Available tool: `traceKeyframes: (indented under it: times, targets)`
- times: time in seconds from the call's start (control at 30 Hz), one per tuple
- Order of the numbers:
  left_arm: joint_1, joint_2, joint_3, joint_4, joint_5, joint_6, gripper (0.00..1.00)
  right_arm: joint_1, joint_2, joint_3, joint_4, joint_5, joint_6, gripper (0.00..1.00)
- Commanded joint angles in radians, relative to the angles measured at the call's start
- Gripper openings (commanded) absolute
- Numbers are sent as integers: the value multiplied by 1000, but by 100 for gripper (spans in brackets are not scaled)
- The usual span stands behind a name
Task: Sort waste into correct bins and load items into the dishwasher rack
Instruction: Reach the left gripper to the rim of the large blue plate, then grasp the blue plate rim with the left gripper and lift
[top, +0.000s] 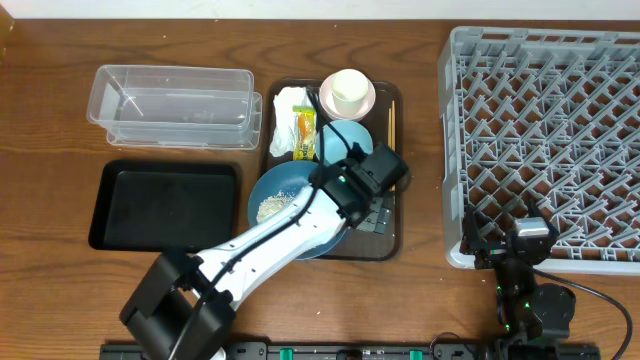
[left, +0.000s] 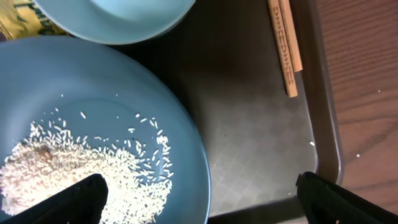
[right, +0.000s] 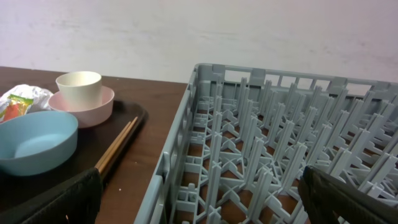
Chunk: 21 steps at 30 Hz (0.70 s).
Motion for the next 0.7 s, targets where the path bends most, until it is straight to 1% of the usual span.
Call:
traceKeyframes:
  times: [0.0, 0.23, 0.37, 0.43, 0.53, 0.57, 0.6, 0.67]
  targets:
    - [-9, 39, 11, 8, -60, 0, 100, -5, -6, -2, -4, 2, -12, 99]
    - [-10, 120, 11, 11, -112, -23, 100, -5, -6, -2, -4, 2, -12, 99]
    - [-19, 146, 11, 10, -113, -36, 96, -5, -6, -2, -4, 2, -12, 99]
    - [-27, 147, 11, 13, -113, -42, 93, -5, -6, -2, -4, 2, -12, 99]
    - [-39, 147, 10, 19, -113, -51, 90, -5, -6, -2, -4, 2, -12, 99]
    - [-43, 147, 10, 22, -113, -51, 86, -5, -6, -2, -4, 2, -12, 99]
    - [-45, 148, 10, 24, -113, -51, 84, -5, -6, -2, -4, 2, -12, 99]
    - [-45, 151, 9, 34, -113, -51, 82, -5, -6, -2, -4, 2, -12, 99]
